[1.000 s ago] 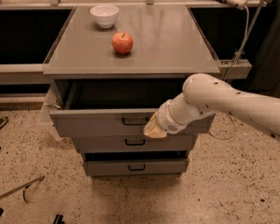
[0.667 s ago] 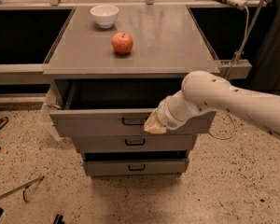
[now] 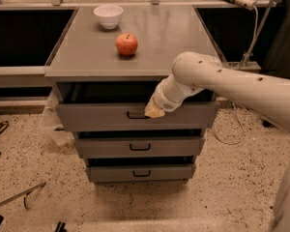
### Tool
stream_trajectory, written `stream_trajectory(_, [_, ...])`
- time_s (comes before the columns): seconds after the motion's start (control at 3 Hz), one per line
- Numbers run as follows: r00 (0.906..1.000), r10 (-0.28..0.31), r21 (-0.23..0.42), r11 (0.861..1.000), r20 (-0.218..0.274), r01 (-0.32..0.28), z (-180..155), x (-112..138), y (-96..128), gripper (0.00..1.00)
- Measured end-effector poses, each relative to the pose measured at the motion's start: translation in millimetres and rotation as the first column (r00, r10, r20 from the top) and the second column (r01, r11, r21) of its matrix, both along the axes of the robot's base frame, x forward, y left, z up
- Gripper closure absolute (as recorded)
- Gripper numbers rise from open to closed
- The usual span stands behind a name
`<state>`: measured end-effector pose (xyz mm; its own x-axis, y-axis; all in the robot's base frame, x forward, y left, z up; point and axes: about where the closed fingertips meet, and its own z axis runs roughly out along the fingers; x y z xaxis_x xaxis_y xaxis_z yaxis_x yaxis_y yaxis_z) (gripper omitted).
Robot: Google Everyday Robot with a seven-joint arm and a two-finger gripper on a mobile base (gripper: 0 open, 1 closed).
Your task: Close top drawer
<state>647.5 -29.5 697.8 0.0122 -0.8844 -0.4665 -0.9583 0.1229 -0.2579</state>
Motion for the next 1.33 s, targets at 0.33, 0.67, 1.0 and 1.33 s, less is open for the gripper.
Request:
stream_trajectory(0.33, [1.0,0.0,0.002,1.0,0.008,0.0,-3.6,1.1,1.3,1.0])
stream_trajectory(0.67, [0.9994,-0.02,-0.017,1.0,0.028,0.02,-13.5,-1.8,-5.4,1.0])
stream_trajectory(1.0, [0.9995,-0.022,-0.02,1.0,0.024,0.022,-12.6,-1.8,-5.5,1.0])
stream_trajectory(1.33, [0.9995,-0.022,-0.02,1.0,0.023,0.022,-11.3,-1.8,-5.5,1.0])
